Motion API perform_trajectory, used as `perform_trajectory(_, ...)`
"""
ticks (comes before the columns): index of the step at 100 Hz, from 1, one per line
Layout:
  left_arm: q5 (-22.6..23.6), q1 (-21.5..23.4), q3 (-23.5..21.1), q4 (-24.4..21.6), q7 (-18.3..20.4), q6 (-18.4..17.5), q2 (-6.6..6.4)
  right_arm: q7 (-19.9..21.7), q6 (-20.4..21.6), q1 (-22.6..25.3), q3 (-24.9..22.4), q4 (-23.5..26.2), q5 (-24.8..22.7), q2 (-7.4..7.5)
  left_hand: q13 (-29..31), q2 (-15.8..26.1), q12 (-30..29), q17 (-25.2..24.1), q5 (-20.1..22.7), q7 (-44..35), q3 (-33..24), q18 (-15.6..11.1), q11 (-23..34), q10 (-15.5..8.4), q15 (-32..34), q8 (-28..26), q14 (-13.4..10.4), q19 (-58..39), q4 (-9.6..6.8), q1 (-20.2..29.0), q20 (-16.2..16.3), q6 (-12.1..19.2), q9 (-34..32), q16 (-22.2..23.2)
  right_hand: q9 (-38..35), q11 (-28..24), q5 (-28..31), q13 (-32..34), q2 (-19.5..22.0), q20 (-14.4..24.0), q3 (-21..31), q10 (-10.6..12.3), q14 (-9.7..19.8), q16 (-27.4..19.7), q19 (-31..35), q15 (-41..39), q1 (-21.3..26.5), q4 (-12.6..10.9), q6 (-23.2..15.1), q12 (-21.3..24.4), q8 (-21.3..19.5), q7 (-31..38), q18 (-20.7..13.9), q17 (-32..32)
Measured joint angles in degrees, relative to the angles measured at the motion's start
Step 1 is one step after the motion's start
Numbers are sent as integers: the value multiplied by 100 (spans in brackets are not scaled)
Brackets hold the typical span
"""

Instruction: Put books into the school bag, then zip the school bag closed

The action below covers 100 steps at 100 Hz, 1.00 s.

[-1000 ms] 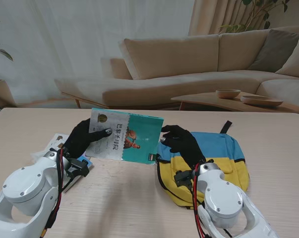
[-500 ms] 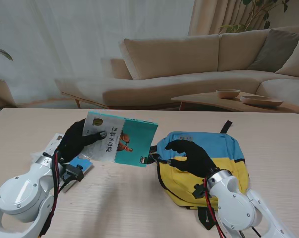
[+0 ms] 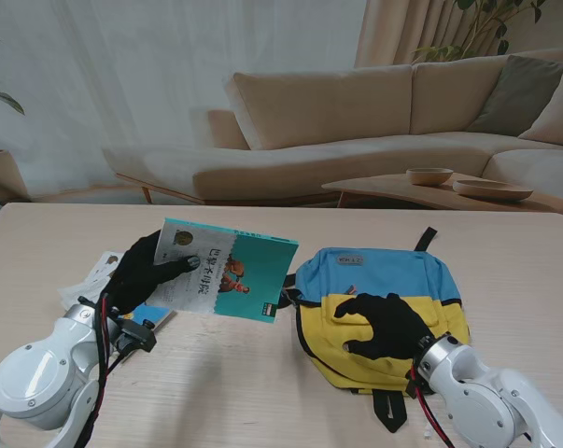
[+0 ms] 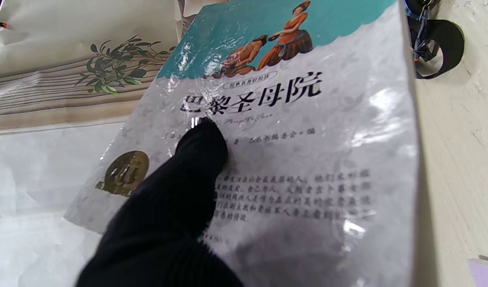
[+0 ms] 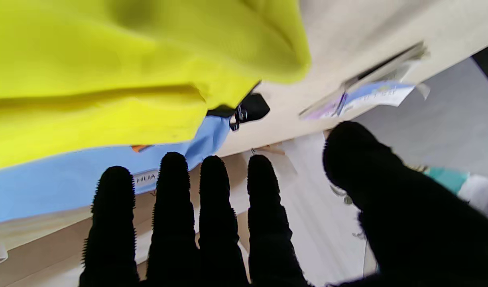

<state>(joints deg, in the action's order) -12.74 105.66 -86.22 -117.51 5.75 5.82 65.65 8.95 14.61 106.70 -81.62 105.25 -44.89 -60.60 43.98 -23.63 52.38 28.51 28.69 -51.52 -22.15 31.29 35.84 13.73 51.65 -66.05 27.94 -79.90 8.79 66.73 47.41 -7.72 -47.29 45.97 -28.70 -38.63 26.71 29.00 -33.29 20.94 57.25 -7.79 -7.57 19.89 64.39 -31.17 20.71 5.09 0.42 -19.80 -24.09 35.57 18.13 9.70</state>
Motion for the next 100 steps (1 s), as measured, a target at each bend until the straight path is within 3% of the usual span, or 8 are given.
perform_trajectory(25, -11, 48, 8, 11, -9, -72, -2, 157, 395, 65, -36, -216, -475, 134, 0, -4, 24, 0, 2, 0, 0, 1, 3, 0, 1, -43, 0, 0, 0, -1, 0, 0, 0, 0, 277, -14, -365, -287, 240, -48, -1582, 149, 221, -9, -25, 87, -66, -5, 9, -1, 1, -152, -180, -92)
perform_trajectory(35, -7, 50, 8, 21, 16, -78, -6, -106, 396, 57, 60, -333, -918, 154, 0, -5, 25, 0, 2, 0, 0, 1, 4, 1, 1, -43, 1, 0, 0, -1, 1, 0, 0, 0, 277, -74, -365, -287, 242, -49, -1640, 150, 257, -9, -30, 87, -66, -57, 9, -15, 1, -152, -191, -91)
perform_trajectory(49, 0, 49, 8, 49, 36, -82, -10, -801, 261, -9, 269, -570, -1498, 157, 0, -5, 26, 0, 3, 0, 0, 1, 5, 1, 1, -43, 1, 0, 1, -1, 0, 0, 0, 1, 126, -219, -221, -259, 84, -50, -648, 151, 261, 59, 41, -41, -116, -40, -3, -60, -70, 26, -243, 100)
perform_trajectory(57, 2, 46, 13, 71, 36, -82, -11, -819, 76, -53, 351, -631, -1439, 152, 0, -5, 26, 0, 3, 0, 0, 1, 5, 1, 1, -43, 1, 0, 1, -1, 1, 0, 0, 1, -376, -292, 528, -24, -40, 27, 117, 154, 259, 91, 145, -174, -65, -15, -193, -65, -136, 291, -245, 315)
perform_trajectory(63, 10, 44, 17, 85, 36, -82, -12, -853, 23, -79, 382, -672, -1368, 142, 0, -6, 27, 0, 4, 0, 0, 1, 6, 1, 1, -44, 1, 0, 1, -1, 1, 0, 0, 1, -889, -282, 1203, 258, -457, 88, 596, 154, 221, 100, 227, -207, 388, 318, -634, -89, 528, 1120, -237, 510)
perform_trajectory(69, 13, 42, 18, 98, 37, -82, -12, -888, 19, -102, 398, -707, -1268, 127, 0, -6, 27, 0, 4, 0, 0, 1, 7, 1, 1, -44, 1, 0, 1, -1, 1, 0, 0, 1, -1349, -263, 1772, 521, -577, 99, 681, 154, 188, 130, 291, -278, 822, 522, -914, -90, 963, 1617, -236, 654)
perform_trajectory(77, 16, 37, 20, 112, 43, -82, -13, -890, 14, -104, 393, -717, -888, 100, 0, -6, 27, 0, 5, 0, 0, 1, 7, 1, 1, -44, 1, 0, 1, -1, 1, 0, 0, 1, -1729, -168, 2182, 744, -608, 109, 722, 154, 137, 132, 361, -327, 1111, 522, -920, -90, 985, 1763, -225, 853)
perform_trajectory(100, 71, 40, 12, 125, 47, -100, -15, -717, -123, -77, 349, -508, -180, 37, 0, -7, 28, 0, 6, 0, 0, 1, 9, 1, 1, -47, 1, 0, 1, -1, 1, 0, 0, 1, -2828, -63, 2319, 1841, -503, 395, 717, 154, -35, 243, 1012, -829, 1291, 506, -920, 14, 514, 1881, -52, 1697)
